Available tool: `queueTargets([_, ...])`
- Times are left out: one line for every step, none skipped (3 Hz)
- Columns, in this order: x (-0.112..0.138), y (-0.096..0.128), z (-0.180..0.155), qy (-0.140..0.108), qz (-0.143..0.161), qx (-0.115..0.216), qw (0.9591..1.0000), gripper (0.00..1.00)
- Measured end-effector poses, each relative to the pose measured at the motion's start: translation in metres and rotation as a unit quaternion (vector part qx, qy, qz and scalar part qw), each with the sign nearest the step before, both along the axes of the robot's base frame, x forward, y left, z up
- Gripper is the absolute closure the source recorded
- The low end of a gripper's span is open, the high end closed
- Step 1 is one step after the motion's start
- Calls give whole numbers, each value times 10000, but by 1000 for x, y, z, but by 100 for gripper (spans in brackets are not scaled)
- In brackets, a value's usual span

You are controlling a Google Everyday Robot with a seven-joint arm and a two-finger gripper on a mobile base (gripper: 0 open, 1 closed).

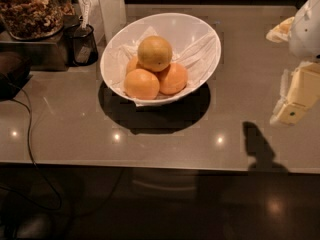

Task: Pick orange from white bowl

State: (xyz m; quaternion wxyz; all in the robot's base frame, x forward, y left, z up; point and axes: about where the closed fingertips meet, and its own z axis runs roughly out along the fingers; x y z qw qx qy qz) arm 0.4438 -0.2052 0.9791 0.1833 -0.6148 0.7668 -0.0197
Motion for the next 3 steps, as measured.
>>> queueTargets([27,39,2,-58,520,769,9957,0])
queueTargets([48,75,16,-186,872,1350,9868,0])
queueTargets([48,75,16,-186,872,1353,9868,0])
